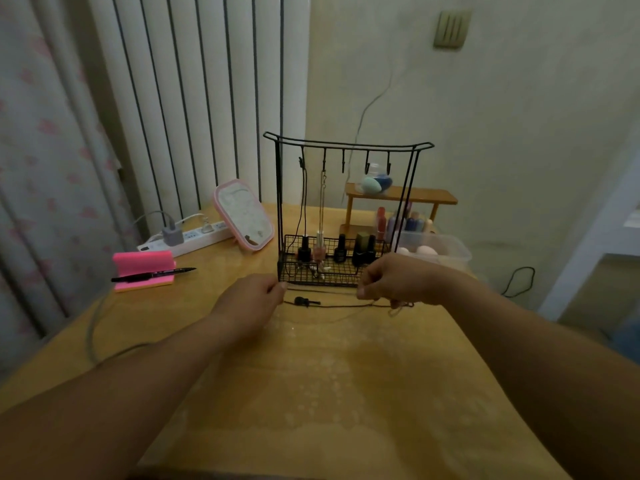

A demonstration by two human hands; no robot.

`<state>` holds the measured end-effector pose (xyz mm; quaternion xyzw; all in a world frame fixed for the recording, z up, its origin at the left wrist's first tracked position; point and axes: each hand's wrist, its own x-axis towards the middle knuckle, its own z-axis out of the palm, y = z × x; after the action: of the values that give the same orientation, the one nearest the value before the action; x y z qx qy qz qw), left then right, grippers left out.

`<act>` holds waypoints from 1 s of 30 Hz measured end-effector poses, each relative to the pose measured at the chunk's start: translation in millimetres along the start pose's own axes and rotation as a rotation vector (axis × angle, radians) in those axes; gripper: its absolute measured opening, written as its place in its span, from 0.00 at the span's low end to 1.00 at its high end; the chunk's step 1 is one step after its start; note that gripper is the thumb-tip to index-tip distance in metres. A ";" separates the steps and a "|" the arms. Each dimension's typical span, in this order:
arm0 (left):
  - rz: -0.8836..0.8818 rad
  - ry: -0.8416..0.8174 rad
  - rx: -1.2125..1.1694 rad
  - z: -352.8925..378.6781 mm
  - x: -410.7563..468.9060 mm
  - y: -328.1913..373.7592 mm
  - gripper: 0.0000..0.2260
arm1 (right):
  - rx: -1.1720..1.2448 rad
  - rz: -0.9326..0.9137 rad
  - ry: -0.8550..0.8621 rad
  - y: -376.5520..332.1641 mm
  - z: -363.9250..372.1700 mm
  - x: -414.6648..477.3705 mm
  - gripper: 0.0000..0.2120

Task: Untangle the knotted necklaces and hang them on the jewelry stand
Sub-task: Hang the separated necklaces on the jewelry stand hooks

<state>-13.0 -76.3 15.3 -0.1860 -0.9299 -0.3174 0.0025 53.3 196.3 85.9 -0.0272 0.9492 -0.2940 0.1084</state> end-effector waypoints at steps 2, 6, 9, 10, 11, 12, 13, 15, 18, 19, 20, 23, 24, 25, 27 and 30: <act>0.058 -0.042 0.099 4.4 0.2 5.1 0.08 | -0.005 -0.025 -0.004 -6.0 -2.3 1.3 0.05; 0.158 -0.210 -0.195 11.9 1.9 44.9 0.24 | 0.061 -0.103 0.008 -27.7 -4.2 7.9 0.05; 0.144 -0.338 -0.559 6.9 11.1 74.9 0.19 | 0.172 -0.117 0.035 -34.1 -8.0 13.4 0.06; 0.156 -0.317 -0.554 3.1 13.3 81.2 0.15 | 0.215 -0.104 0.045 -34.0 -11.3 13.6 0.06; 0.178 -0.282 -0.505 -1.8 14.9 86.4 0.10 | 0.246 -0.089 0.051 -32.7 -15.8 13.3 0.06; 0.198 -0.252 -0.441 -7.4 16.1 89.4 0.07 | 0.269 -0.078 0.051 -30.9 -20.5 12.2 0.06; 0.214 -0.225 -0.400 -12.8 17.9 91.2 0.07 | 0.287 -0.068 0.045 -29.1 -25.3 10.8 0.05; 0.202 -0.179 -0.440 -23.6 21.6 91.6 0.07 | 0.300 -0.047 0.029 -24.9 -33.6 6.4 0.06; 0.112 -0.113 -0.627 -41.5 27.6 87.5 0.08 | 0.265 -0.042 0.033 -18.3 -42.3 -2.9 0.08; 0.086 -0.120 -0.667 -46.7 27.9 86.8 0.09 | 0.257 -0.052 0.051 -17.8 -44.3 -6.0 0.09; 0.075 -0.144 -0.683 -50.8 27.5 86.9 0.08 | 0.255 -0.066 0.076 -19.2 -45.8 -8.3 0.10; 0.106 -0.290 -0.589 -56.0 24.7 92.2 0.08 | 0.297 -0.111 0.125 -31.4 -49.8 -8.6 0.09; 0.127 -0.340 -0.544 -56.0 24.2 96.0 0.09 | 0.312 -0.129 0.119 -37.7 -51.0 -7.4 0.09; 0.149 -0.376 -0.514 -56.0 24.7 101.3 0.11 | 0.313 -0.148 0.111 -44.4 -52.9 -6.3 0.10; 0.208 -0.404 -0.478 -58.6 26.8 114.0 0.11 | 0.279 -0.170 0.115 -56.2 -57.7 -4.7 0.10; 0.275 -0.366 -0.424 -70.2 33.5 127.8 0.07 | 0.252 -0.178 0.161 -67.4 -69.6 -5.4 0.10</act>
<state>-7.8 -13.1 150.8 -0.3604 -0.7940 -0.4624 -0.1610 42.4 179.7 180.9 -0.0739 0.9044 -0.4203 0.0080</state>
